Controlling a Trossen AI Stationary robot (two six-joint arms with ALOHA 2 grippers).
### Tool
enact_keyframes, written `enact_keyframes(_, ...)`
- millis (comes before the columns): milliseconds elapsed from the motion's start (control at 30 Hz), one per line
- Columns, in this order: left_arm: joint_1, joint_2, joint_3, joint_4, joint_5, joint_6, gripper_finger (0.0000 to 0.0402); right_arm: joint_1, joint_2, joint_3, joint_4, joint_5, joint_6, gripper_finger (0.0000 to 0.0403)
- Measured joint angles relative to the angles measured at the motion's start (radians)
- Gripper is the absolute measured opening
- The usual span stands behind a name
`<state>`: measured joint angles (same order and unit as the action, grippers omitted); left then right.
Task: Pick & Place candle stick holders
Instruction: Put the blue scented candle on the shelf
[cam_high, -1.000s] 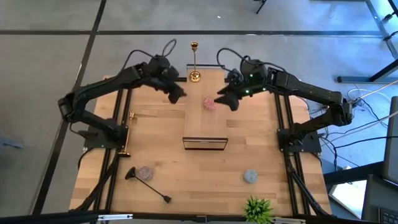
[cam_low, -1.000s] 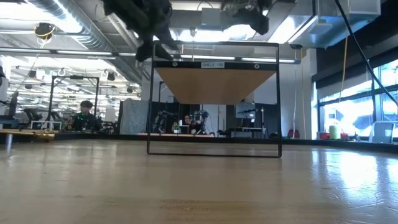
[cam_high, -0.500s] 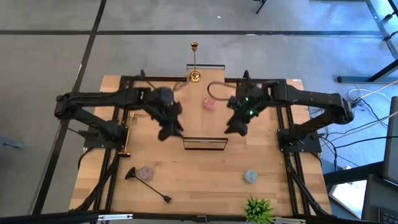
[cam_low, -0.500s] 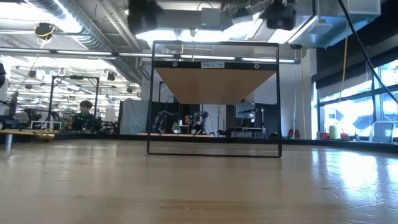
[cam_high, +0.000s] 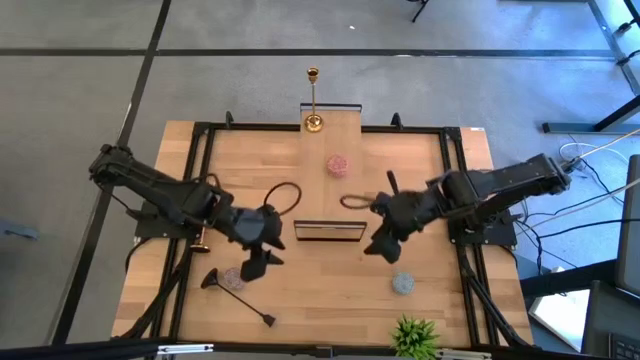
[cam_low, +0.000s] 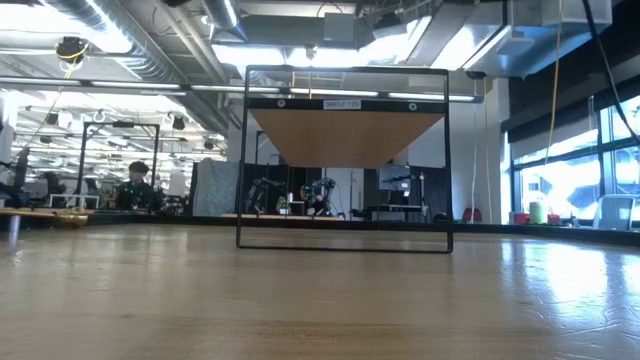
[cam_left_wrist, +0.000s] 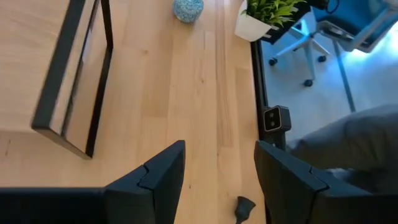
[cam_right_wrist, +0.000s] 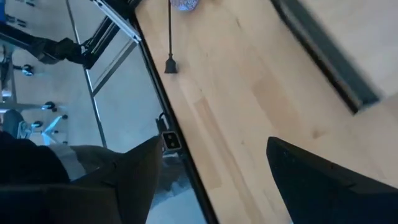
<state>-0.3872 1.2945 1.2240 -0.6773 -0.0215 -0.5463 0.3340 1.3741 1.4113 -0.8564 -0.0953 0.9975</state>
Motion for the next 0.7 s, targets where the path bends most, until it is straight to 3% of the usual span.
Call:
enact_keyframes(200,-0.086,0.000,-0.018,0.004,-0.152,-0.070,0.0189,0.116,0.020,0.001,-0.077,0.093,0.171,0.0293)
enact_keyframes(300,-0.110,0.000,-0.040,0.007,-0.198,-0.103,0.0189,0.163,0.050,0.001,-0.199,0.095,0.253,0.0300)
enact_keyframes(500,-0.123,0.000,-0.106,0.022,-0.187,-0.170,0.0188,0.205,0.142,0.000,-0.371,0.039,0.364,0.0326)
enact_keyframes(700,-0.123,0.001,-0.154,0.035,-0.161,-0.200,0.0188,0.201,0.252,0.000,-0.342,-0.043,0.384,0.0357)
